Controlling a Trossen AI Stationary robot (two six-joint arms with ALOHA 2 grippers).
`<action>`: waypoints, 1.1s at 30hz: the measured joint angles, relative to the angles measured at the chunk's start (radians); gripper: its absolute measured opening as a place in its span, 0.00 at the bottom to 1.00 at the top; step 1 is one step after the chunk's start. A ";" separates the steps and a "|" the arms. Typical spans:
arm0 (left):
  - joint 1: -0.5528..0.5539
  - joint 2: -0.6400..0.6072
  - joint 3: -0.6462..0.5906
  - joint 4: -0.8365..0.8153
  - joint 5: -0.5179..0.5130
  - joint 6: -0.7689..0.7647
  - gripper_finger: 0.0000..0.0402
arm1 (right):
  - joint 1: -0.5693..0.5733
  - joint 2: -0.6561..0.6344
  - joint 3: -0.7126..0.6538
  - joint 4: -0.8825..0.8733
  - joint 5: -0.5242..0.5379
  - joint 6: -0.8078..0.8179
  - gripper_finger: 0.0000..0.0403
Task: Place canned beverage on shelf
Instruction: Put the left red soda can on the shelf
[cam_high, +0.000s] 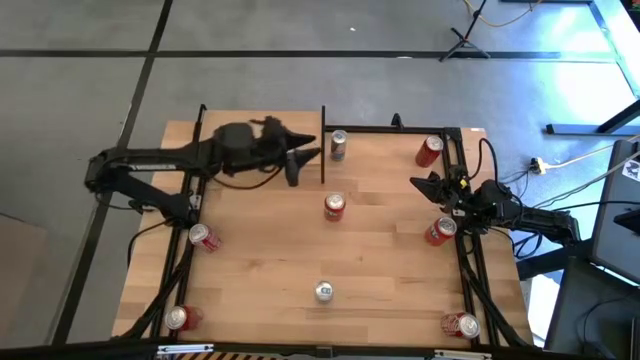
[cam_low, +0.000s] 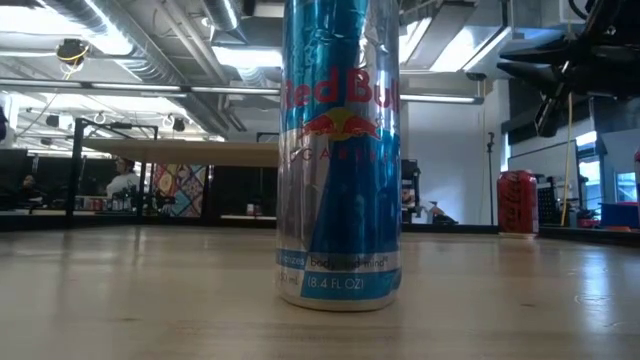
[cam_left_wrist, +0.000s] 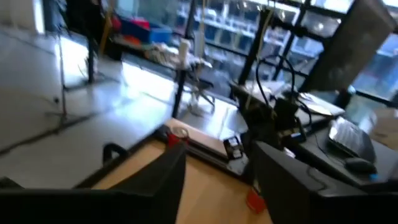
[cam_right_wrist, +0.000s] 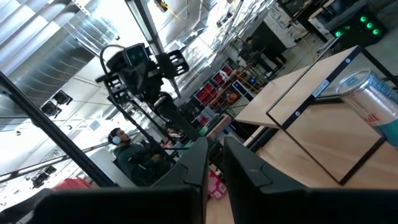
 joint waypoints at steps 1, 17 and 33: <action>0.007 0.022 0.030 -0.024 0.031 -0.006 0.55 | 0.000 0.000 0.000 0.000 0.000 0.000 0.10; -0.030 0.240 0.150 -0.118 0.034 0.083 0.76 | 0.000 0.000 0.000 -0.010 0.001 0.000 0.10; -0.005 0.437 0.150 -0.307 0.196 0.136 0.76 | 0.000 0.000 0.000 -0.067 0.001 0.000 0.10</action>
